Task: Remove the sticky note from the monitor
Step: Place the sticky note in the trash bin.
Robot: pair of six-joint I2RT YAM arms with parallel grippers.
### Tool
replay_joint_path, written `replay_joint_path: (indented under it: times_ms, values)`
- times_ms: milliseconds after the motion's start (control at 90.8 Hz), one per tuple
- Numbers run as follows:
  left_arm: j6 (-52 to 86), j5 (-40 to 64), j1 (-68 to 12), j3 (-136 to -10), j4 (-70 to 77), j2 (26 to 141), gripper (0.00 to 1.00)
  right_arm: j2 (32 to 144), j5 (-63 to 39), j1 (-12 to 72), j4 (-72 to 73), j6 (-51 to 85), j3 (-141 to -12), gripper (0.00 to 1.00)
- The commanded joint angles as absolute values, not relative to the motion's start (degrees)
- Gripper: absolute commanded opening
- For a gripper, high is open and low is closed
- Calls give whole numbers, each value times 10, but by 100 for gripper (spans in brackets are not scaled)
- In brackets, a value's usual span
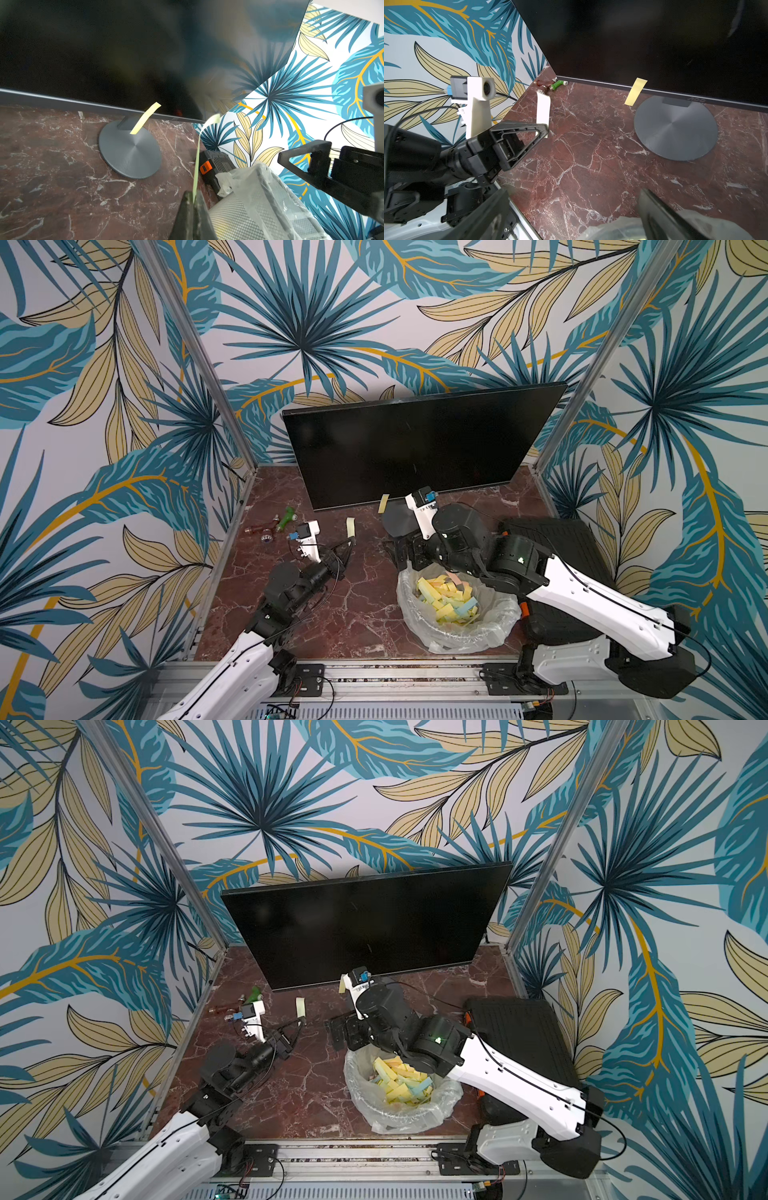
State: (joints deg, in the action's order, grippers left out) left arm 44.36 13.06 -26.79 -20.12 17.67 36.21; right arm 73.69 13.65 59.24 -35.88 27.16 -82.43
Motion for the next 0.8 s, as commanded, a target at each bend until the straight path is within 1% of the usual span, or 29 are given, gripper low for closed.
replay_joint_path:
  times_ms: [0,110,242,551,793]
  values:
    - [407,116,-289,-246,72,341,0,711,162,593,-364,281,-802,99]
    - [387,107,-324,-288,36,347,0,691,178,593,-373,284,-792,100]
    - [356,83,-389,-338,11,382,0,662,193,593,-385,293,-780,100]
    - [278,6,-553,-470,2,530,0,555,257,594,-443,332,-723,100]
    - [240,-14,-626,-550,0,643,0,459,316,593,-502,378,-685,100]
